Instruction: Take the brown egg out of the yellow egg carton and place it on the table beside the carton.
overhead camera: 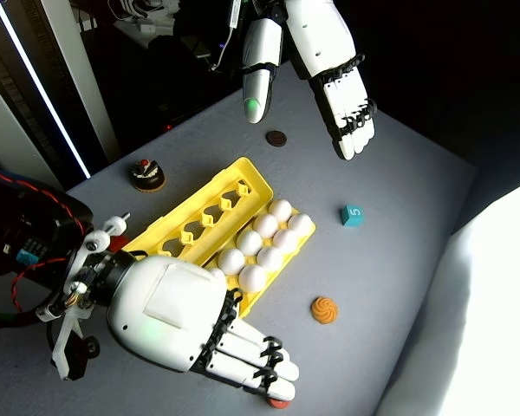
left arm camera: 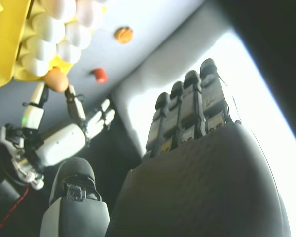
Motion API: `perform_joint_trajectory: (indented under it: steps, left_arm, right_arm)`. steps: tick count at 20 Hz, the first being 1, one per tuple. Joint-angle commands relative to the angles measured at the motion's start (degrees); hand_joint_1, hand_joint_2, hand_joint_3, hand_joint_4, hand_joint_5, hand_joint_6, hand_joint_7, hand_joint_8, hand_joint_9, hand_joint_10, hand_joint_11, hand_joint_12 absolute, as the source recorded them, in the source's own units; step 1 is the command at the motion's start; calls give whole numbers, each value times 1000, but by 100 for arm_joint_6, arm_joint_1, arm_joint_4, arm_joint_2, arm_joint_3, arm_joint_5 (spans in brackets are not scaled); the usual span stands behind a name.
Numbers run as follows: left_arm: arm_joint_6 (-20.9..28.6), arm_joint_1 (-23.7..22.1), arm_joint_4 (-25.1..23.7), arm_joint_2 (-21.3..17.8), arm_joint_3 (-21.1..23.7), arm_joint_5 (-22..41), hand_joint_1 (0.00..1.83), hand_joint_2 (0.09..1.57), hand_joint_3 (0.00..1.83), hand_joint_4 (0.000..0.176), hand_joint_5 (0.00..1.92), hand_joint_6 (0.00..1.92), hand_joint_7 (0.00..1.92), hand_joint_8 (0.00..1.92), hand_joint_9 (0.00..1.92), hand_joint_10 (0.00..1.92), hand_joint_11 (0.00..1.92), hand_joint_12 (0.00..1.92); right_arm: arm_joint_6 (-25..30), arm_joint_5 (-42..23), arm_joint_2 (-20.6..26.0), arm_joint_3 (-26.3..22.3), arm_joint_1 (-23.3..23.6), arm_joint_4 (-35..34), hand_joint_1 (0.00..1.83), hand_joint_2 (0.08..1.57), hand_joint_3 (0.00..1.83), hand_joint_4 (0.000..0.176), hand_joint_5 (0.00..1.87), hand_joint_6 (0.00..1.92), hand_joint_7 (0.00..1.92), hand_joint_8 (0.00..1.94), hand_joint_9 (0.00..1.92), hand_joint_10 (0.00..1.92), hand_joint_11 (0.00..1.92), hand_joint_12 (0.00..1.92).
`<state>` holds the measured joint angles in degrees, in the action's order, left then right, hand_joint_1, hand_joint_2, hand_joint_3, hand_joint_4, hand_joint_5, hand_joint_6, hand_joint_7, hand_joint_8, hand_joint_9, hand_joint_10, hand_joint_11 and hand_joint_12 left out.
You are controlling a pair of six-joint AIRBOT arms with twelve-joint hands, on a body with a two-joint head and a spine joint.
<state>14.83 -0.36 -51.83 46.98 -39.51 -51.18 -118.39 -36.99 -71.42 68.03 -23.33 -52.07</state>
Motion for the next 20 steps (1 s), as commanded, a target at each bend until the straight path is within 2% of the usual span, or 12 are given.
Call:
perform_joint_trajectory:
  steps: [1, 2, 3, 4, 6, 7, 8, 10, 13, 15, 18, 20]
  left_arm:
    - [6, -41, -400, -19, -7, 224, 0, 1083, 1, 0, 31, 4, 27, 7, 9, 2, 12, 7]
    - [6, -41, -400, -19, -7, 224, 0, 1083, 1, 0, 31, 4, 27, 7, 9, 2, 12, 7]
    - [6, -41, -400, -19, -7, 224, 0, 1083, 1, 0, 30, 2, 21, 3, 1, 0, 5, 4]
    - [6, -41, -400, -19, -7, 224, 0, 1090, 4, 0, 30, 2, 20, 3, 0, 0, 0, 2]
    - [6, -42, -400, -19, -8, 224, 0, 1080, 0, 0, 49, 9, 51, 14, 25, 10, 21, 9]
    - [6, -42, -400, -19, -8, 224, 0, 1076, 0, 0, 37, 3, 44, 9, 20, 7, 18, 9]
    - [6, -42, -400, -19, -8, 224, 0, 1077, 0, 0, 36, 2, 33, 4, 12, 3, 15, 8]
    - [6, -42, -400, -19, -8, 224, 0, 1082, 0, 0, 28, 4, 9, 2, 0, 0, 0, 0]
    - [6, -42, -400, -19, -8, 224, 0, 1077, 0, 0, 39, 7, 29, 9, 10, 4, 14, 7]
    - [6, -42, -400, -18, -7, 224, 0, 1078, 0, 0, 39, 6, 35, 9, 15, 5, 17, 8]
    - [5, -43, -400, -18, -6, 224, 0, 1081, 0, 0, 34, 2, 23, 2, 5, 0, 5, 5]
    - [5, -43, -401, -18, -6, 224, 0, 1073, 0, 0, 55, 9, 45, 10, 27, 9, 29, 16]
  right_arm:
    - [-13, -547, 63, -12, 65, 244, 1121, 961, 0, 176, 1470, 68, 259, 10, 11, 5, 0, 0]
    - [-17, -555, 71, -21, 71, 244, 1121, 961, 0, 176, 1470, 68, 259, 10, 11, 5, 0, 0]
    - [-17, -555, 86, -33, 79, 244, 1128, 962, 0, 152, 1470, 68, 263, 5, 11, 3, 0, 0]
    - [-17, -555, 92, -36, 77, 244, 1120, 963, 0, 171, 1467, 68, 244, 1, 1, 0, 0, 0]
    - [-26, -554, 92, -35, 51, 244, 1113, 964, 0, 176, 1462, 69, 212, 0, 0, 0, 0, 0]
    - [-35, -554, 91, -35, 45, 244, 954, 897, 0, 118, 1163, 13, 310, 9, 0, 0, 0, 0]
    - [-34, -554, 90, -35, 45, 244, 816, 905, 2, 135, 1016, 2, 346, 14, 0, 0, 0, 0]
    - [-33, -554, 90, -43, 46, 244, 728, 854, 0, 146, 929, 0, 339, 5, 0, 0, 0, 0]
    - [-40, -557, 126, -81, 38, 244, 742, 829, 0, 142, 955, 11, 280, 1, 0, 0, 0, 0]
    - [-61, -557, 136, -80, 20, 244, 721, 839, 0, 161, 941, 3, 217, 0, 0, 0, 0, 0]
    - [-56, -547, 109, -31, -45, 244, 750, 829, 0, 155, 950, 5, 236, 19, 0, 0, 0, 0]
    - [-49, -531, 38, 67, -73, 244, 737, 828, 0, 166, 954, 5, 253, 19, 0, 0, 0, 0]
